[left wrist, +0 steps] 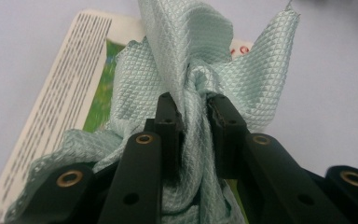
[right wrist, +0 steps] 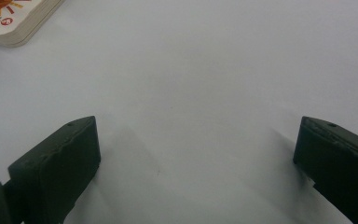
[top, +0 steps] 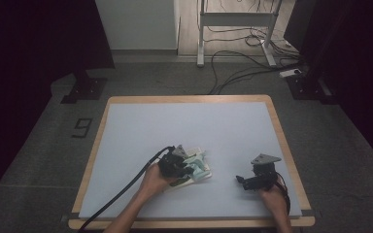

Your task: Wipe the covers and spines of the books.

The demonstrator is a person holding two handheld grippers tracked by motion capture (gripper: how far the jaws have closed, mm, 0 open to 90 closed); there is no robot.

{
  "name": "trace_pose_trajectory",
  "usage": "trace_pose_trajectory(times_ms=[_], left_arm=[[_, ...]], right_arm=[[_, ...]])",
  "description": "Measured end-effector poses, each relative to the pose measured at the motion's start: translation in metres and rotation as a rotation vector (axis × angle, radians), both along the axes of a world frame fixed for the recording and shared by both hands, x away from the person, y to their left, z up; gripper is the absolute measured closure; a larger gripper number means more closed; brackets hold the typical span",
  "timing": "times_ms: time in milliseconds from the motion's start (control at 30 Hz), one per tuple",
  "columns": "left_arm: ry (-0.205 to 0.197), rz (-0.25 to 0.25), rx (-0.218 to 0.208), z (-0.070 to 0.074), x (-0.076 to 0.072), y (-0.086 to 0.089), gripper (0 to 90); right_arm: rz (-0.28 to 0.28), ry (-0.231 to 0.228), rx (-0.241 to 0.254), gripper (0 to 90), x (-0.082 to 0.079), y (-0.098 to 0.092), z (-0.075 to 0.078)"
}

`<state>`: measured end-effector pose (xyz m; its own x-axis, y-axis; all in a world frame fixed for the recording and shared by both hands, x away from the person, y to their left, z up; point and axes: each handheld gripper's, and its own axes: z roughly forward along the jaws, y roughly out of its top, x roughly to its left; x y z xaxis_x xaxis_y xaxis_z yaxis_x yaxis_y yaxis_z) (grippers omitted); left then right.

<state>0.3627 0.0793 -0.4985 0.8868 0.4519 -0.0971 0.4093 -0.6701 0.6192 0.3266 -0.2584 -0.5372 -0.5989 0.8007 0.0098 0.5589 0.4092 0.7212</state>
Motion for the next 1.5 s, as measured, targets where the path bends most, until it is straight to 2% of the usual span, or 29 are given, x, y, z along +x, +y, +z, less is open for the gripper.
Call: trace_pose_trajectory(times_ms=[367,567,733,1167,1500], left_arm=[[0.017,-0.026,0.007,0.000,0.013,-0.034,74.8],[0.019,-0.042,0.016,0.000,0.016,-0.050,74.8],[0.024,-0.050,0.003,-0.001,0.014,-0.056,74.8],[0.014,-0.092,0.008,-0.001,-0.003,-0.059,74.7],[0.026,-0.090,-0.021,-0.003,-0.010,-0.039,75.1]], right_arm=[[0.001,0.001,0.001,0.0,0.000,0.000,0.000],[0.000,0.001,0.001,0.0,0.000,0.000,0.000],[0.000,0.001,0.001,0.0,0.000,0.000,0.000],[0.000,-0.002,-0.001,0.0,0.000,0.000,0.000],[0.000,-0.002,0.000,0.0,0.000,0.000,0.000]])
